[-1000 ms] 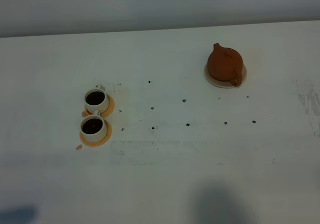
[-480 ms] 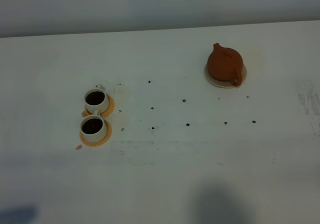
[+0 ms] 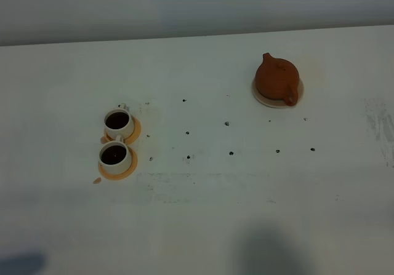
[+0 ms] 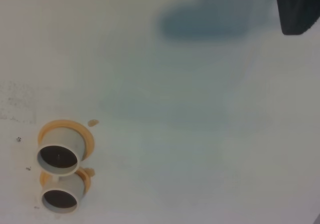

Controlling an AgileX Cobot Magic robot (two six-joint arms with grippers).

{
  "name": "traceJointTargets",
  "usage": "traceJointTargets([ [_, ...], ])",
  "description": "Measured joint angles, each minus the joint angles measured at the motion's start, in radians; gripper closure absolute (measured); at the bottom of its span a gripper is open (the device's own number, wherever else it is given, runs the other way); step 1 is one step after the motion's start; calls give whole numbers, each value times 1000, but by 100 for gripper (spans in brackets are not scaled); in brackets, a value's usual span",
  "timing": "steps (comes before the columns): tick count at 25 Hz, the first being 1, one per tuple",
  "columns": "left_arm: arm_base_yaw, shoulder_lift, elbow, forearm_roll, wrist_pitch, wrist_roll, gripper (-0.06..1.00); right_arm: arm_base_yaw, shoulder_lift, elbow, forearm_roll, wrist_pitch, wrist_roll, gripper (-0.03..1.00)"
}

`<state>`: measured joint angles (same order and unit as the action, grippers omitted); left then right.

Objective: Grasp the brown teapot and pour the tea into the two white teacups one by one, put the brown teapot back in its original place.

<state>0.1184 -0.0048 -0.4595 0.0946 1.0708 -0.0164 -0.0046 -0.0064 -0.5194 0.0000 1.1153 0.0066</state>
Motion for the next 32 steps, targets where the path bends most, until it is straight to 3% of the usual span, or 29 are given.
traceJointTargets([
  [19,-2,0,0,0,0,0,67,0,0,0,0,0,0,77],
  [26,-124,0,1,0,0,0,67,0,0,0,0,0,0,77],
  [32,-143,0,1,0,0,0,67,0,0,0,0,0,0,77],
])
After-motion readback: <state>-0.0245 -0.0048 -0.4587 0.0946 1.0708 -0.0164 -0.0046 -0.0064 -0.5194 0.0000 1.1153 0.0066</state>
